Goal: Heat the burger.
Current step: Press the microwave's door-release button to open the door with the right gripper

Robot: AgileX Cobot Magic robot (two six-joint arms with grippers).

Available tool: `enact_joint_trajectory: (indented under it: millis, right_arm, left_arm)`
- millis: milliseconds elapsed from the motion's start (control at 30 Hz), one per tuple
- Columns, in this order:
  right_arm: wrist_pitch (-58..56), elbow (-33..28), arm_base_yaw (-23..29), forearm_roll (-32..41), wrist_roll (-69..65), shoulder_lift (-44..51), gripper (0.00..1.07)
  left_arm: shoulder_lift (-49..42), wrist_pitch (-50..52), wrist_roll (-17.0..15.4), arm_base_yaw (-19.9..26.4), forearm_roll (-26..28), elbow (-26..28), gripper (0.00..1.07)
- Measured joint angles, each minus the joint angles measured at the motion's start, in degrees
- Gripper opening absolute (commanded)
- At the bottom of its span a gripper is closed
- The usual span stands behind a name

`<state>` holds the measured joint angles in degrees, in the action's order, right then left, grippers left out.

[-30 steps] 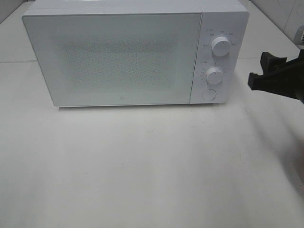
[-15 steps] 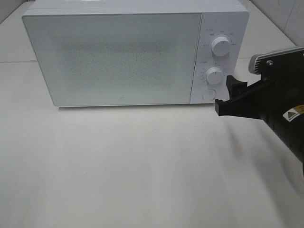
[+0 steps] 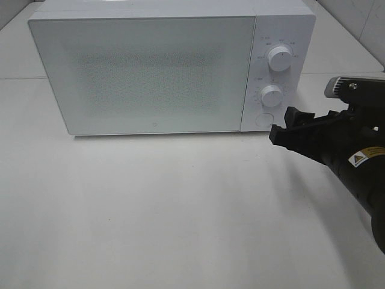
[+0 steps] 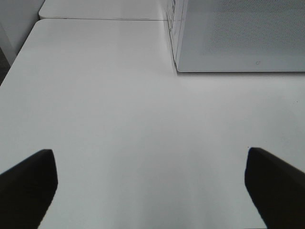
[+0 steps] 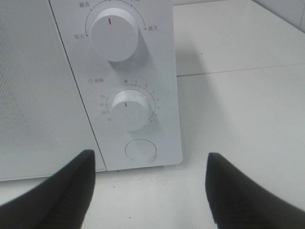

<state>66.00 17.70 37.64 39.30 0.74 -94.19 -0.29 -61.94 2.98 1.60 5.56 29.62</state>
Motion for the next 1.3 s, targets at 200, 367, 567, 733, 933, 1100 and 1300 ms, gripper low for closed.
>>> enact_joint_trajectory:
  millis: [200, 367, 567, 733, 933, 1100, 1300]
  right_arm:
    - [0.06, 0.00, 0.11, 0.00, -13.06, 0.00, 0.60]
    - [0.17, 0.00, 0.11, 0.00, -31.63, 0.00, 0.50]
    - [0.11, 0.00, 0.11, 0.00, -57.70, 0.00, 0.31]
    - [-2.23, 0.00, 0.11, 0.00, -67.95, 0.00, 0.13]
    - [-6.19, 0.00, 0.11, -0.11, -74.66, 0.00, 0.00]
    - [-6.25, 0.00, 0.11, -0.40, -75.11, 0.00, 0.00]
    - [-6.25, 0.00, 0.11, -2.29, -75.11, 0.00, 0.00]
  left_arm:
    - [0.00, 0.00, 0.00, 0.00, 0.00, 0.00, 1.00]
    - [0.00, 0.00, 0.00, 0.00, 0.00, 0.00, 1.00]
    - [0.00, 0.00, 0.00, 0.00, 0.00, 0.00, 1.00]
    - [0.00, 0.00, 0.00, 0.00, 0.00, 0.00, 1.00]
    - [0.00, 0.00, 0.00, 0.00, 0.00, 0.00, 1.00]
    - [0.00, 0.00, 0.00, 0.00, 0.00, 0.00, 1.00]
    - [0.00, 0.00, 0.00, 0.00, 0.00, 0.00, 1.00]
